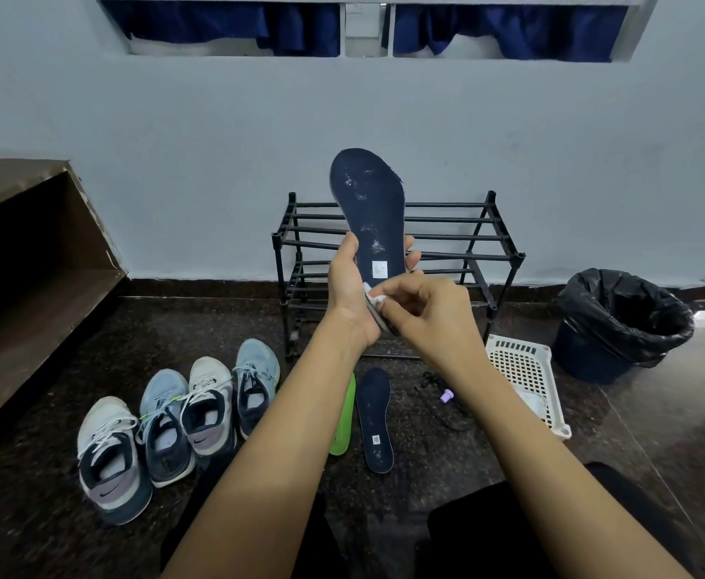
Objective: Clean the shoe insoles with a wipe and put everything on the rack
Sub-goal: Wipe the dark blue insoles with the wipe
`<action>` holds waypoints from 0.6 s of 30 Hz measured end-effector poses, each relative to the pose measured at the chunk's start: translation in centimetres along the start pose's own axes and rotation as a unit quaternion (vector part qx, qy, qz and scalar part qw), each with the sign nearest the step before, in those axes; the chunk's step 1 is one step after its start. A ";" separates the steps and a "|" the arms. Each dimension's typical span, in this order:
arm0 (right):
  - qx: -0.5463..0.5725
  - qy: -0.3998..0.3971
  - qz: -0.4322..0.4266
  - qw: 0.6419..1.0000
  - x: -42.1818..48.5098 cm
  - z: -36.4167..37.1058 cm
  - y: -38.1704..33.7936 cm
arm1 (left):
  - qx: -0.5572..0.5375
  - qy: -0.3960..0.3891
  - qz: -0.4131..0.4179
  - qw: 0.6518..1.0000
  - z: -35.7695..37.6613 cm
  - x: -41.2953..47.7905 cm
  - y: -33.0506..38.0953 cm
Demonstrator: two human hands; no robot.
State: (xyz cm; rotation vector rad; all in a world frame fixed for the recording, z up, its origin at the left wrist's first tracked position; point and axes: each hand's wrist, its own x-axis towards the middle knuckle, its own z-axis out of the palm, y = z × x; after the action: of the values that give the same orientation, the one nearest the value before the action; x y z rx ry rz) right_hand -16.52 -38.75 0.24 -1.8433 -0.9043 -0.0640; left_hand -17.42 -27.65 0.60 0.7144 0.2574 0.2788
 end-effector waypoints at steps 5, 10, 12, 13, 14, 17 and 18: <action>-0.096 -0.055 -0.012 0.994 0.0 -0.9 -0.4 | -0.003 0.003 0.010 1.000 -0.3 0.1 0.1; -0.142 -0.118 0.001 0.983 0.1 -1.6 -0.1 | -0.021 0.010 0.006 1.000 -0.6 0.3 0.8; -0.169 -0.114 -0.010 0.979 0.2 -1.6 0.1 | -0.022 0.016 0.008 1.000 -0.6 0.3 0.8; -0.174 -0.103 -0.020 0.979 0.1 -1.5 0.1 | -0.024 0.017 0.010 1.000 -0.6 0.3 0.8; -0.167 -0.089 -0.028 0.981 0.1 -1.4 0.1 | -0.027 0.017 0.012 0.999 -0.6 0.4 0.8; -0.038 -0.070 -0.002 0.997 -0.1 -1.0 -0.2 | -0.032 0.016 0.021 0.999 -0.8 0.5 0.9; 0.005 -0.073 0.014 0.997 -0.1 -1.0 -0.3 | -0.031 0.015 0.021 0.999 -0.8 0.5 1.0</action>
State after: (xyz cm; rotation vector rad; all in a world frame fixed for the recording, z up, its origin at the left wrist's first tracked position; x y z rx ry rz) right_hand -16.42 -39.56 0.88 -1.8685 -0.9782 0.0933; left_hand -17.34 -26.29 0.61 0.6551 0.2616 0.3362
